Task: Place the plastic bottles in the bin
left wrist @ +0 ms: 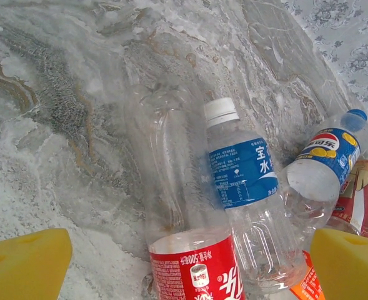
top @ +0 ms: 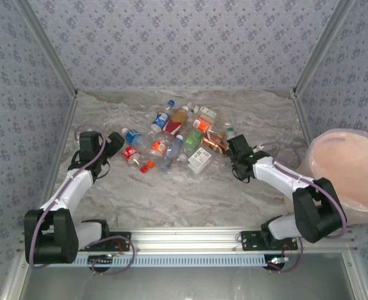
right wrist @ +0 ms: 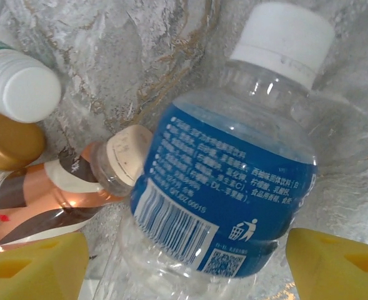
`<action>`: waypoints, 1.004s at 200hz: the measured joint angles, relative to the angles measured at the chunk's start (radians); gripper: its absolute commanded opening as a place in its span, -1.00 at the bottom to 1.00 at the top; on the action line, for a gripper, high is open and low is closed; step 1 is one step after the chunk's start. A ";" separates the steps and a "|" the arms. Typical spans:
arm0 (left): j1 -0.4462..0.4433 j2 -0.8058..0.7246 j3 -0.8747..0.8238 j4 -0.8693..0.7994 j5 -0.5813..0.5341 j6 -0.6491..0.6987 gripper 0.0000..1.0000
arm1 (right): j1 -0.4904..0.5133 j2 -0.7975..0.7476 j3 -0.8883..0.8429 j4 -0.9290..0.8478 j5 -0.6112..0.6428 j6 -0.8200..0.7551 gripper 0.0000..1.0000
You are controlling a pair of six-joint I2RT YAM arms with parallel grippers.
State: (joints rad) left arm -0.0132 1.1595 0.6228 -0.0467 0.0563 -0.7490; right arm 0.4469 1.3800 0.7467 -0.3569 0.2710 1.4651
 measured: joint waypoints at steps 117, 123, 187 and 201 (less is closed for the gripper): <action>0.000 0.040 0.000 0.008 0.007 -0.013 0.96 | -0.002 0.096 -0.056 0.140 0.003 0.060 0.27; 0.000 0.040 0.000 0.010 0.008 -0.013 0.96 | -0.002 0.096 -0.056 0.147 0.003 0.048 0.23; 0.000 0.040 0.000 0.020 0.011 -0.013 0.96 | 0.070 -0.030 0.042 0.096 0.121 -0.339 -0.07; 0.000 0.040 0.001 0.020 0.012 -0.013 0.96 | 0.092 -0.089 0.092 0.084 0.154 -0.460 -0.09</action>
State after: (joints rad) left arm -0.0132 1.1999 0.6235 -0.0265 0.0685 -0.7616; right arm 0.5388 1.2911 0.8383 -0.2729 0.4255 1.0050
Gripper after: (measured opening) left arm 0.980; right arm 0.619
